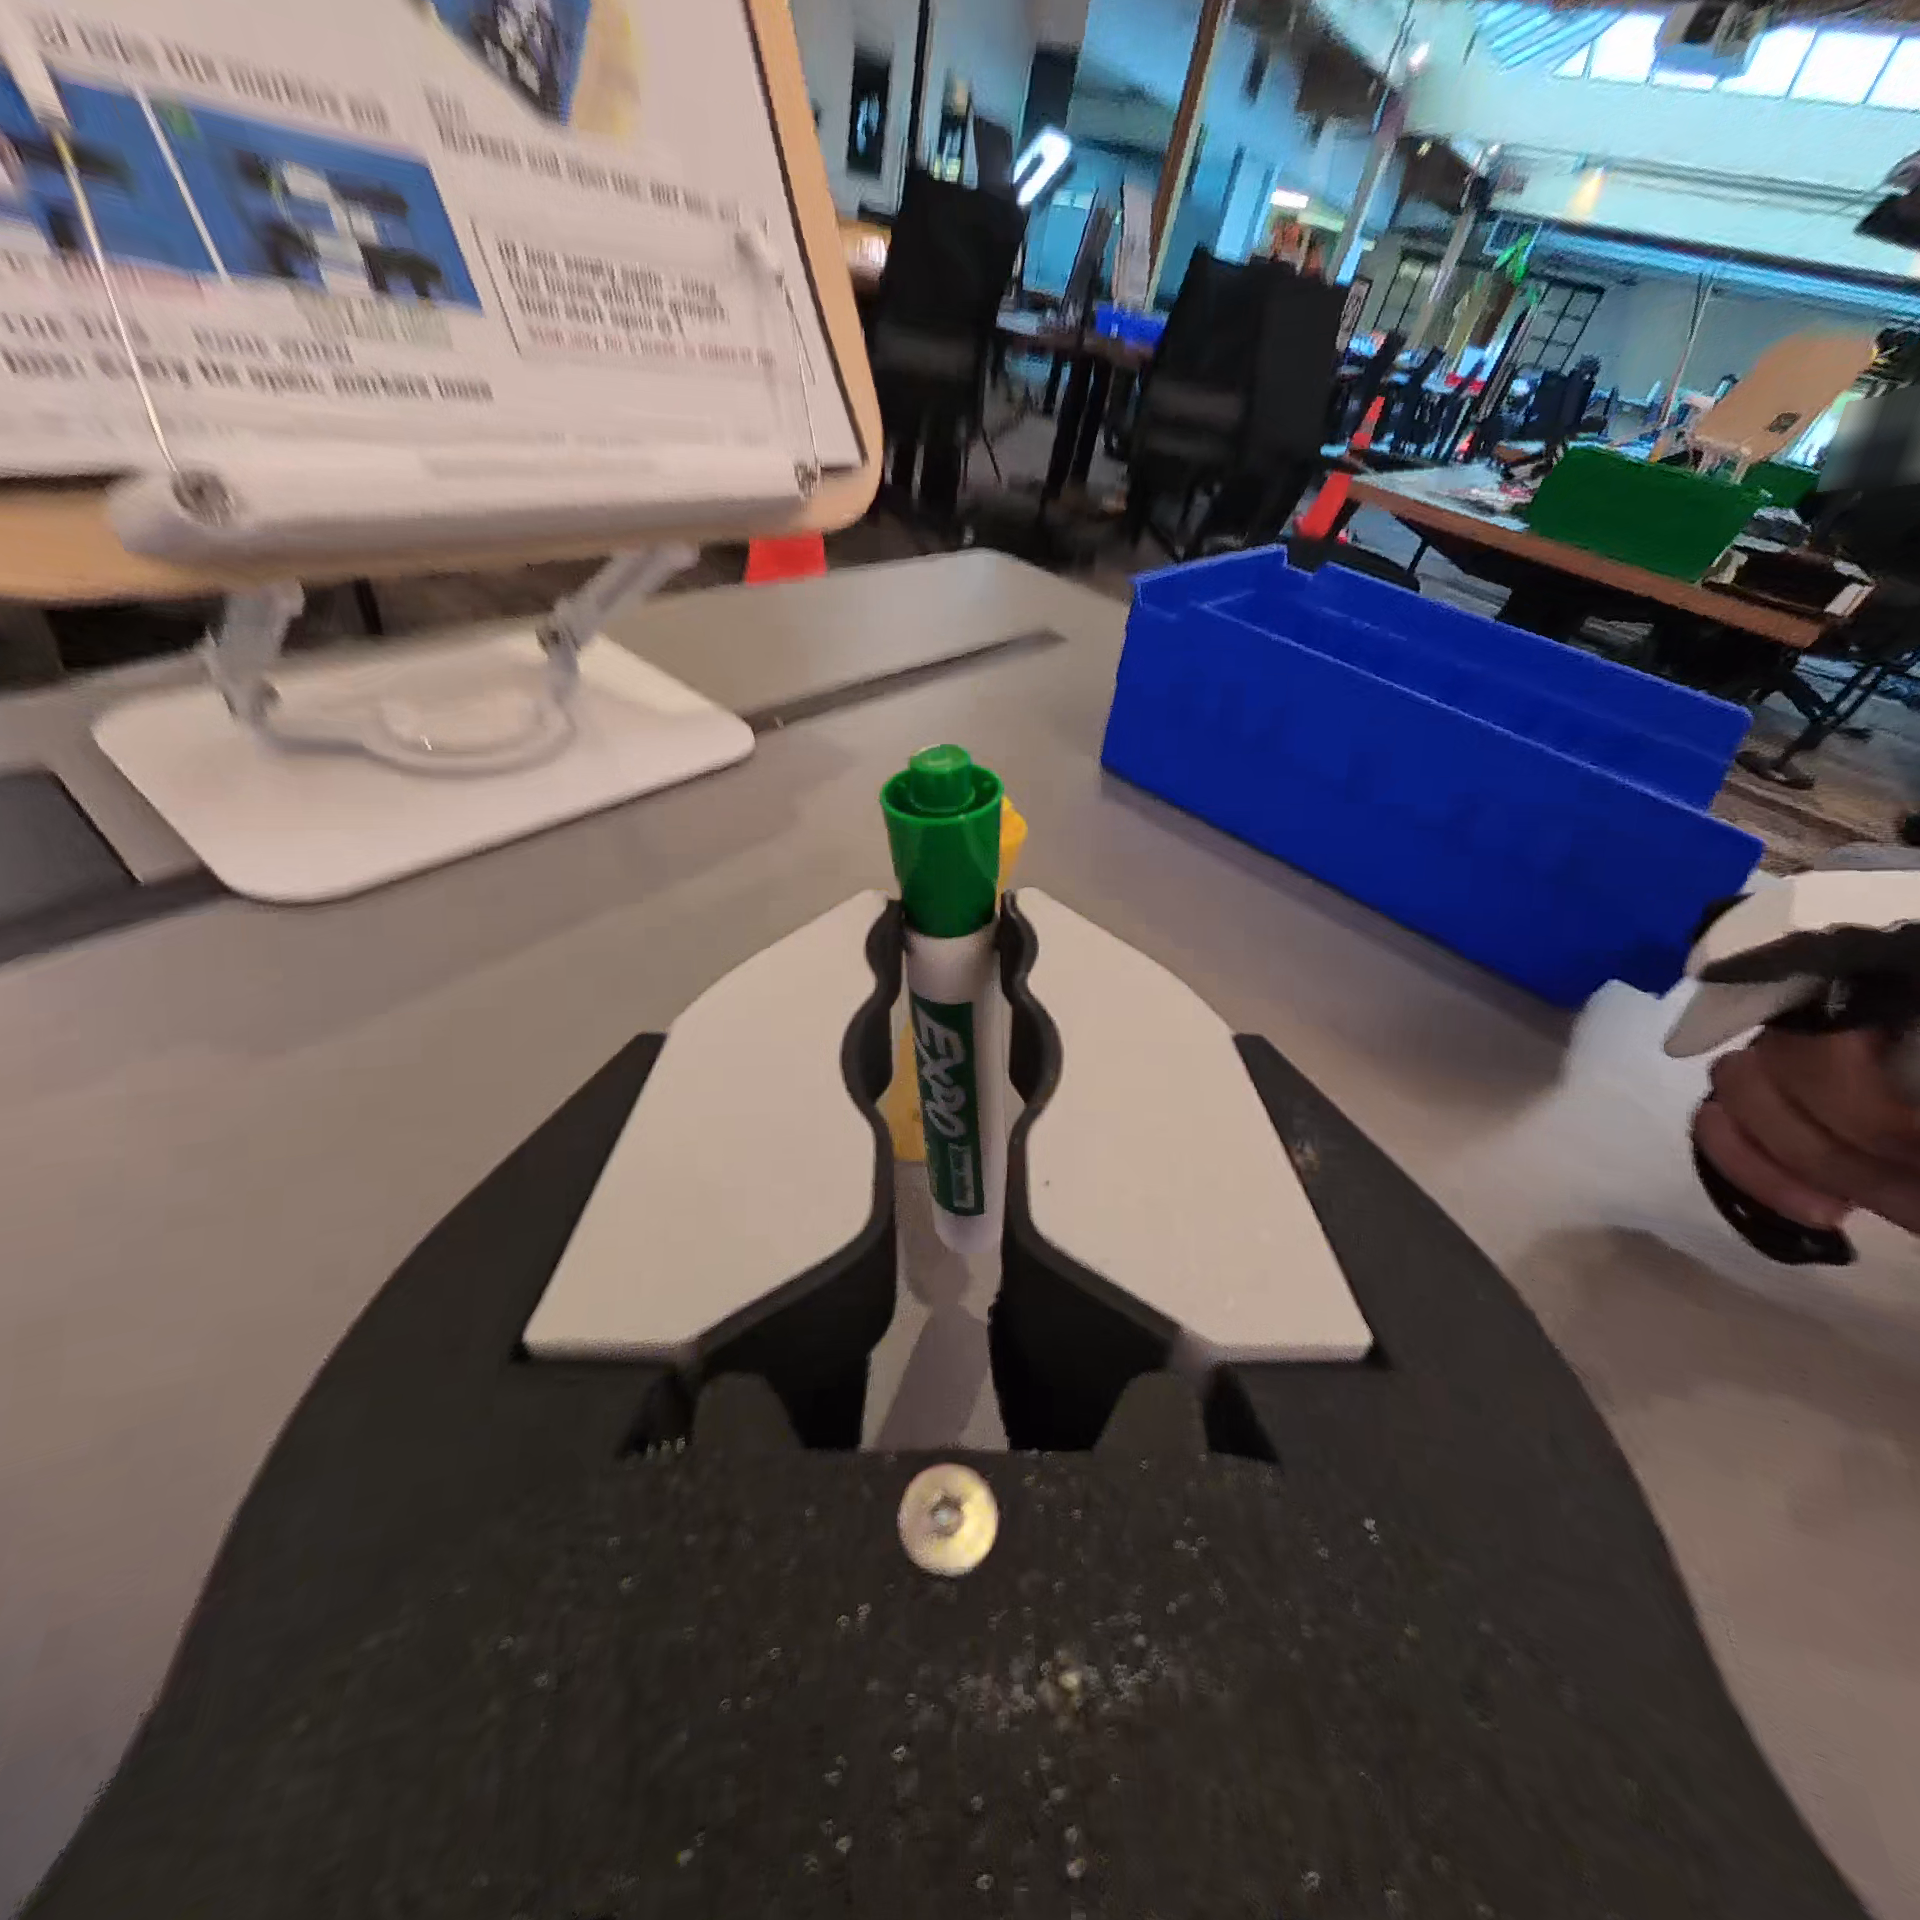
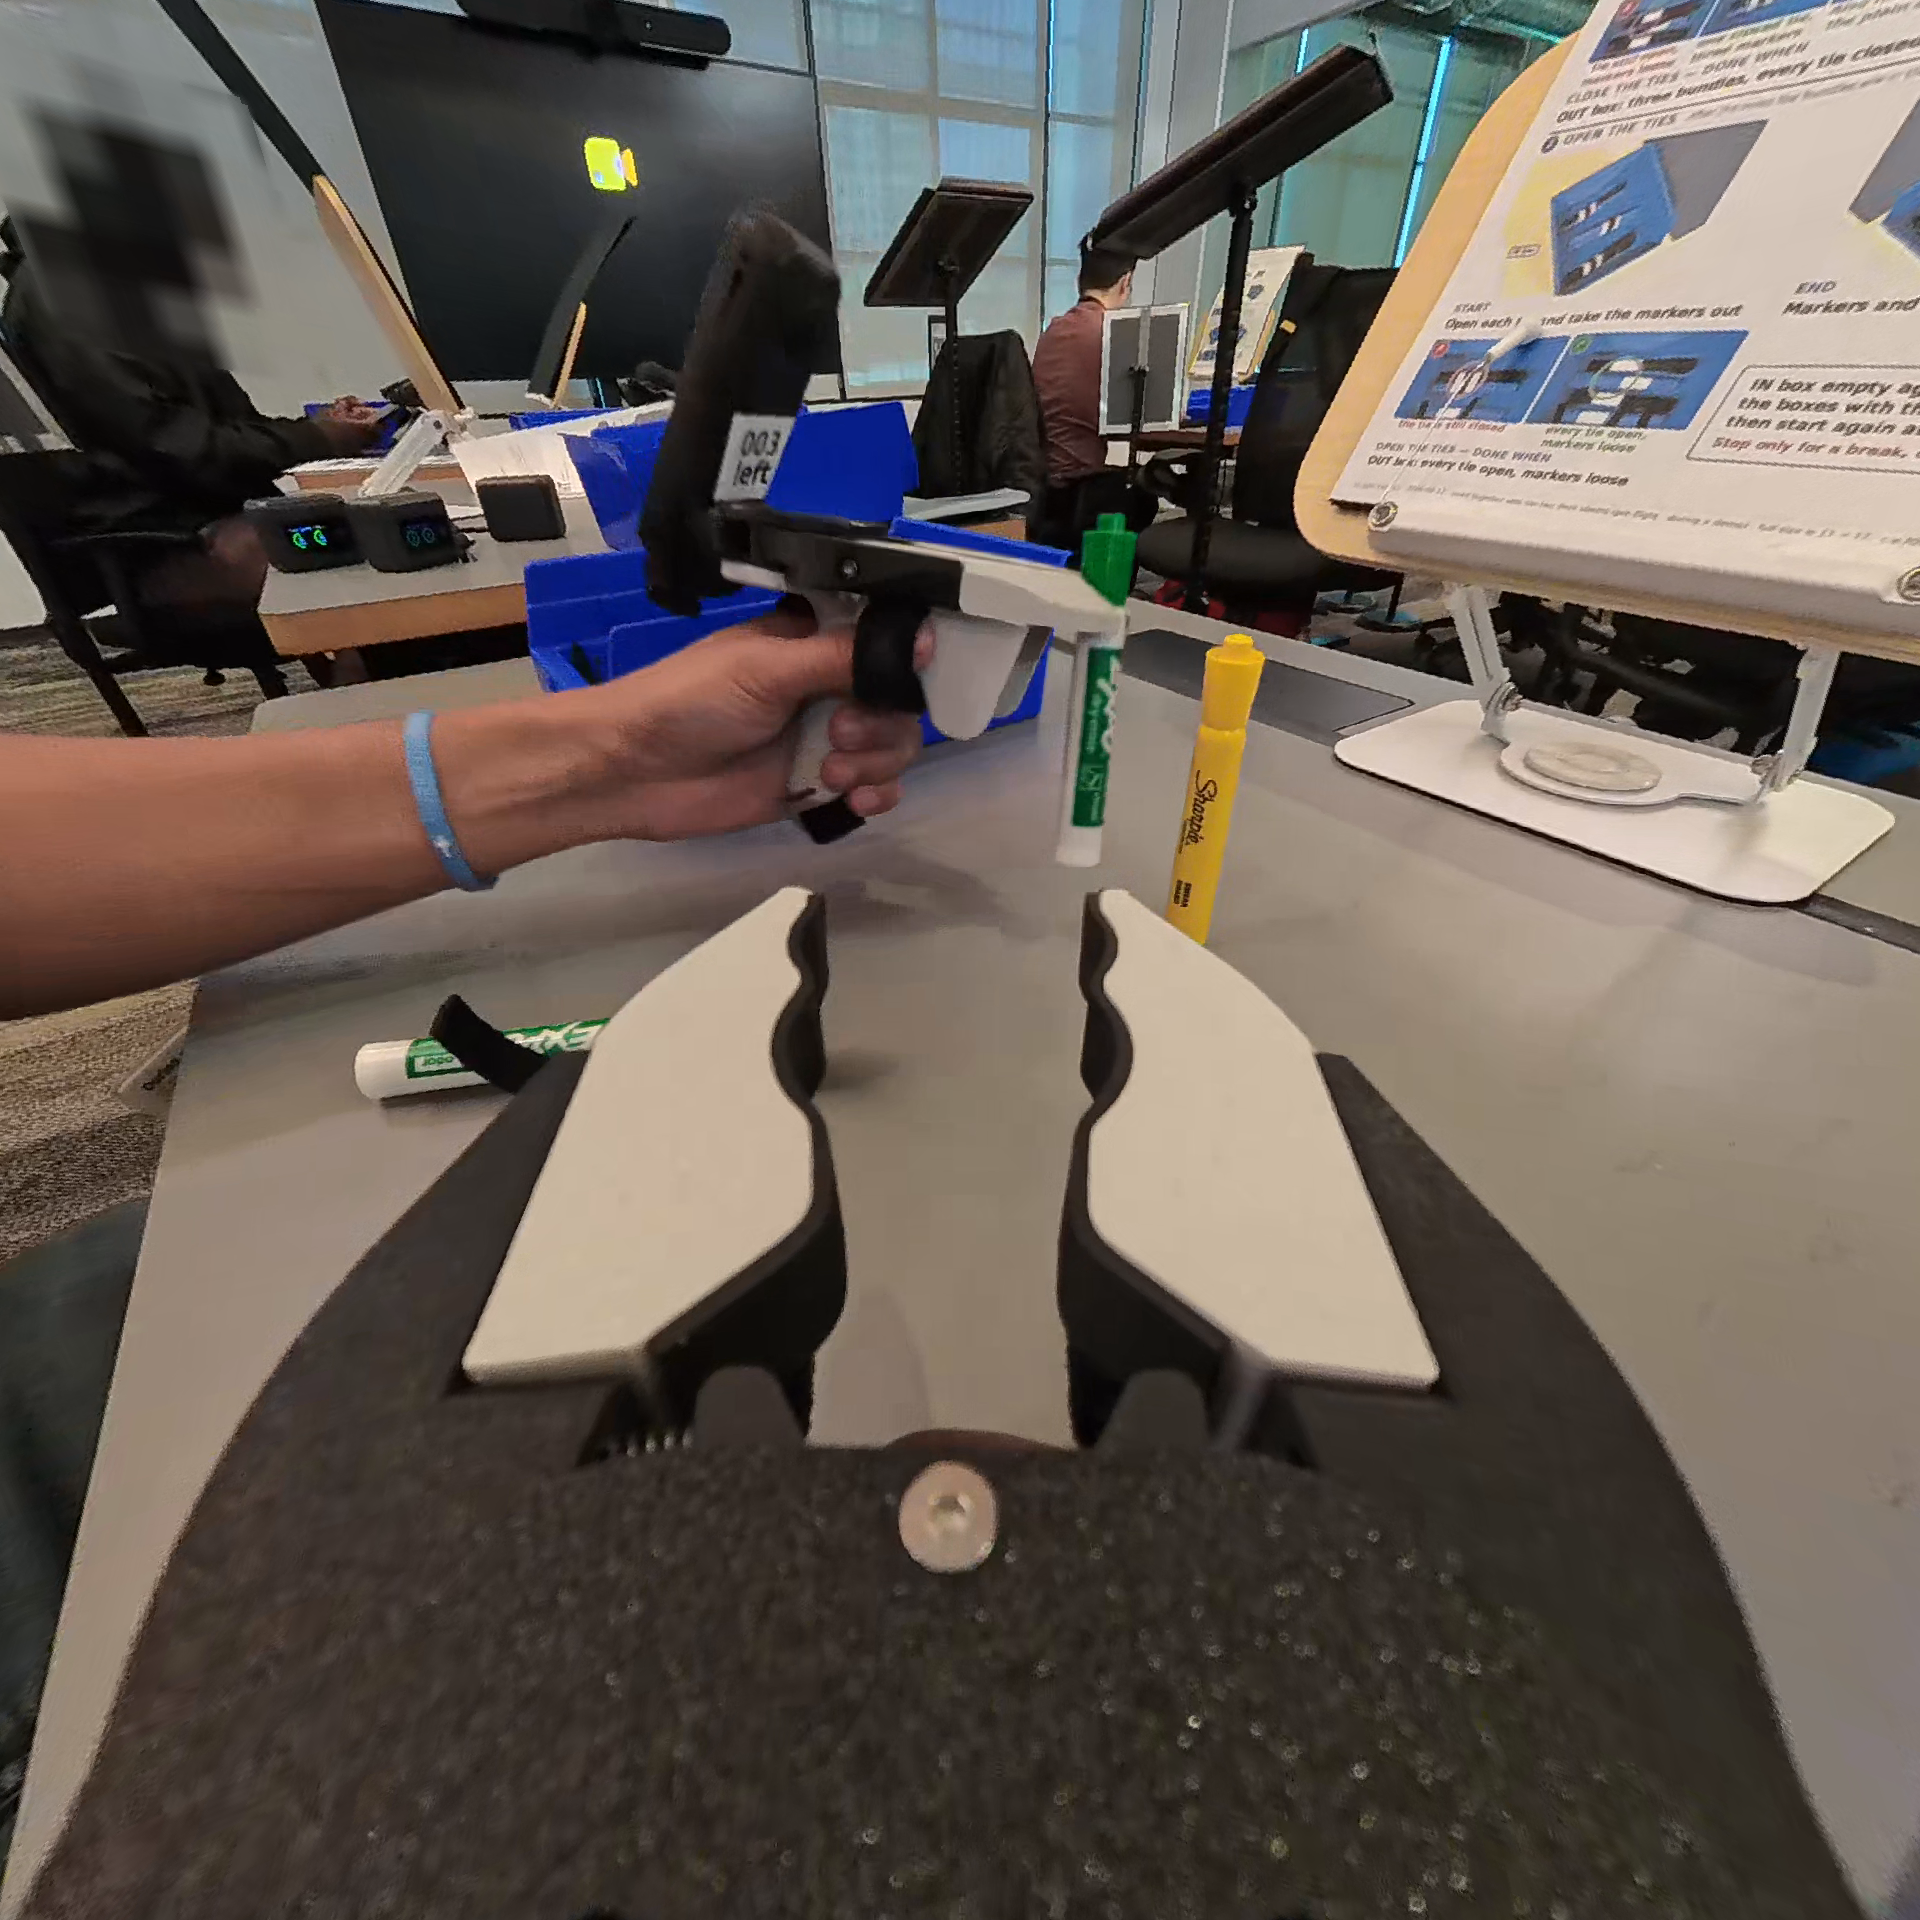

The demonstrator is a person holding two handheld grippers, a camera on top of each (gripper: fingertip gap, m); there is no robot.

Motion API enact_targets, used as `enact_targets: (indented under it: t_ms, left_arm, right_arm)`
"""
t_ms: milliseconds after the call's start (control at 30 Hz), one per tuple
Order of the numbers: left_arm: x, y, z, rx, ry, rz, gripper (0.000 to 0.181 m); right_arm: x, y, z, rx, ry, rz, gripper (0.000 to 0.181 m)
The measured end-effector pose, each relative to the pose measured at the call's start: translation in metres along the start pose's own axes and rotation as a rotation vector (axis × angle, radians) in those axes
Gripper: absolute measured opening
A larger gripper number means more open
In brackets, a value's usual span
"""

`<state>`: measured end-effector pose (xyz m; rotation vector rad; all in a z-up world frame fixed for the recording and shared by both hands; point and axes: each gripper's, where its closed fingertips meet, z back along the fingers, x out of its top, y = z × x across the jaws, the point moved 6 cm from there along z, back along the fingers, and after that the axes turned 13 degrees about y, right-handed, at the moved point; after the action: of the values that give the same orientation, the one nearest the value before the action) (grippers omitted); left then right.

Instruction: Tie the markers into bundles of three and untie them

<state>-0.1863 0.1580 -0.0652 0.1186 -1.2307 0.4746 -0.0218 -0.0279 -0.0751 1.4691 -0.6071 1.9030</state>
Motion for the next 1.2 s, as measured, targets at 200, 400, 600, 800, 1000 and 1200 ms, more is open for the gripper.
enact_targets:
  t_ms: [200,400,600,800,1000,1200]
  left_arm:
    - [0.0,0.0,-0.014,0.004,-0.101,-0.156,0.017]
    - [-0.009,0.0,-0.022,-0.008,-0.058,-0.161,0.017]
    - [-0.012,0.002,-0.028,-0.01,-0.009,-0.16,0.017]
    - [-0.012,0.003,-0.032,-0.003,-0.001,-0.189,0.018]
    - [-0.014,0.003,-0.037,0.002,0.041,-0.21,0.017]
    - [-0.017,0.004,-0.037,0.025,0.074,-0.209,0.018]
  right_arm:
    - [-0.003,0.001,-0.002,0.021,0.006,-0.012,0.046]
    - [-0.004,0.002,-0.003,0.047,0.004,-0.031,0.045]
    - [-0.002,0.004,-0.005,0.068,-0.001,-0.041,0.045]
    - [-0.002,0.004,-0.004,0.071,-0.001,-0.036,0.044]
    - [-0.001,0.003,-0.002,0.068,-0.007,-0.051,0.045]
    - [0.0,0.004,-0.002,0.068,-0.005,-0.049,0.046]
